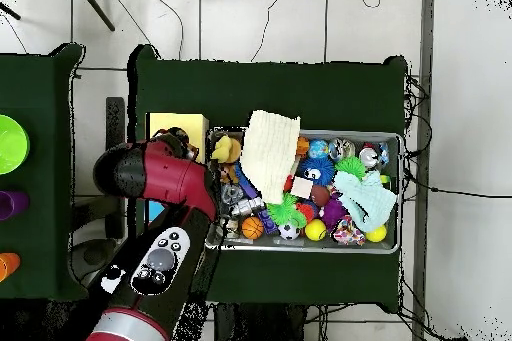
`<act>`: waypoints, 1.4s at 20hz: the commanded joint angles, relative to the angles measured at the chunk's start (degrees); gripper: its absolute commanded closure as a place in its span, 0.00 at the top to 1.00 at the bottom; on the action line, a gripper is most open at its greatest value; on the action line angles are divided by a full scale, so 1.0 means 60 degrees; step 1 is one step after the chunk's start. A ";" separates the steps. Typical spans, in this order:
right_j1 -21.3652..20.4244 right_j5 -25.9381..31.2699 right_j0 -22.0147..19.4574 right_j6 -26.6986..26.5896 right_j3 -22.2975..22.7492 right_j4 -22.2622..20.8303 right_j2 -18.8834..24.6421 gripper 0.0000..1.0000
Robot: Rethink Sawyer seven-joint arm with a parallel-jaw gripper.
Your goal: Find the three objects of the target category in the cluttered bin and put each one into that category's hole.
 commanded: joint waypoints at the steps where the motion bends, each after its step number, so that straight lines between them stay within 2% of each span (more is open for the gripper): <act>1: 0.0287 -0.0612 -0.0182 0.2519 0.1235 0.0381 0.1328 0.00; 28: 0.0679 0.0626 0.0380 0.2870 0.0530 0.0797 0.0415 0.00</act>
